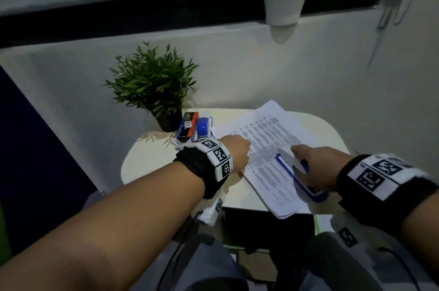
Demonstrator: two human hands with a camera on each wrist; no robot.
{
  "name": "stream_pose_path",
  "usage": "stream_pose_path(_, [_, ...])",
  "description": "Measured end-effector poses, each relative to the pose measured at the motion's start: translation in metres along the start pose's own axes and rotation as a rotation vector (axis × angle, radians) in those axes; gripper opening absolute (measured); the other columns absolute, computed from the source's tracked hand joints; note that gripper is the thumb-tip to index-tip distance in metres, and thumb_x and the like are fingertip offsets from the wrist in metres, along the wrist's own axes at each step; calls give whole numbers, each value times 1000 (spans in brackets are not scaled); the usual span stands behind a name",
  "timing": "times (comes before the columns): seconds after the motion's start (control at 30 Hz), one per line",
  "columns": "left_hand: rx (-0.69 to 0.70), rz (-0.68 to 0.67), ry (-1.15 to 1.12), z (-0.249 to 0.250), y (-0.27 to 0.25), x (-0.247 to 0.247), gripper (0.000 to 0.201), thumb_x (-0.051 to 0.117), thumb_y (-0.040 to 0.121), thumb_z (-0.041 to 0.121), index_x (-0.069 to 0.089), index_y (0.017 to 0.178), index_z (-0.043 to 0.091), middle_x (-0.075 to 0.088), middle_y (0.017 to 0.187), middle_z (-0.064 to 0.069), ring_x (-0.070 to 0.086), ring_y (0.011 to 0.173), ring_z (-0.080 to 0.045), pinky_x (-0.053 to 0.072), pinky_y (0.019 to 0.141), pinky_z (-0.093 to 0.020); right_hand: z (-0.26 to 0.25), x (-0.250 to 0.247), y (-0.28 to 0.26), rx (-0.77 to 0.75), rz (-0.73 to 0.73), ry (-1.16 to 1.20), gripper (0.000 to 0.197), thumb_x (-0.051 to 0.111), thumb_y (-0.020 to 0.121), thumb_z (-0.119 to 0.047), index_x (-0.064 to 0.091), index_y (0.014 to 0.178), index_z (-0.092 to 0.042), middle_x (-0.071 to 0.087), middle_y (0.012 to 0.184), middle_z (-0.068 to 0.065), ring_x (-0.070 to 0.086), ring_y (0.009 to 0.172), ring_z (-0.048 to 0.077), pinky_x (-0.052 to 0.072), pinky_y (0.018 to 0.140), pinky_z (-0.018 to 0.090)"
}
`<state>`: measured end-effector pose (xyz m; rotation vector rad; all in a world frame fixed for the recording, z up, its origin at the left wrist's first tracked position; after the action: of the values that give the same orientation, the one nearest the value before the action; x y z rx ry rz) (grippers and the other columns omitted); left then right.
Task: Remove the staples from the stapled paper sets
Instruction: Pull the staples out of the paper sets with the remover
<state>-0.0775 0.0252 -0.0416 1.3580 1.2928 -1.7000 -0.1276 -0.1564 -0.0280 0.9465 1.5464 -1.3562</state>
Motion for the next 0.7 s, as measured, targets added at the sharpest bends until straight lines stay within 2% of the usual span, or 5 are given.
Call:
stream_pose_path(0.13, [36, -130, 205, 10, 6, 8, 45, 50, 92, 45, 52, 119, 9, 56, 120, -12, 55, 108, -29, 44, 83, -36, 11, 6, -1, 69, -2, 163, 37, 64, 84, -27, 50, 115, -13, 61, 104, 9, 60, 92, 25, 49, 75, 29])
stream_pose_path(0.27, [174, -159, 247, 24, -11, 9, 45, 55, 90, 43, 49, 121, 12, 52, 121, -9, 53, 107, -28, 45, 84, -38, 31, 0, -5, 199, 41, 782, 18, 72, 77, -6, 58, 65, -4, 59, 65, 14, 59, 55, 27, 55, 50, 28])
stream_pose_path(0.37, [258, -225, 288, 36, -30, 17, 50, 60, 85, 46, 51, 122, 15, 48, 131, -9, 51, 113, -29, 46, 90, -43, 38, 1, -5, 264, 77, 1015, 20, 69, 78, -1, 55, 62, 0, 56, 61, 18, 61, 58, 36, 57, 63, 50])
stream_pose_path(0.5, [153, -91, 46, 36, -35, 7, 33, 63, 83, 45, 65, 106, 21, 61, 116, 1, 57, 105, -19, 48, 91, -36, 34, 14, 0, 197, 95, 682, 29, 70, 78, -18, 50, 59, -7, 53, 62, 9, 54, 61, 27, 44, 52, 31])
stream_pose_path(0.7, [-269, 15, -93, 12, -6, -4, 95, 70, 74, 53, 21, 144, 10, 42, 135, -9, 49, 118, -27, 44, 91, -34, 20, 13, 1, 137, 75, 464, 25, 61, 88, -27, 44, 90, -9, 48, 74, 1, 44, 62, 11, 33, 48, 23])
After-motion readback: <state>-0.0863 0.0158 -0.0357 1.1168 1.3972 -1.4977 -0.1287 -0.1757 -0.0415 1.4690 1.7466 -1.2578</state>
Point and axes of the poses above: each hand's wrist, its own y-axis towards the middle knuckle, its own x-axis out of the palm, z = x × y, the point moved 1 cm from there along y, towards the middle knuckle
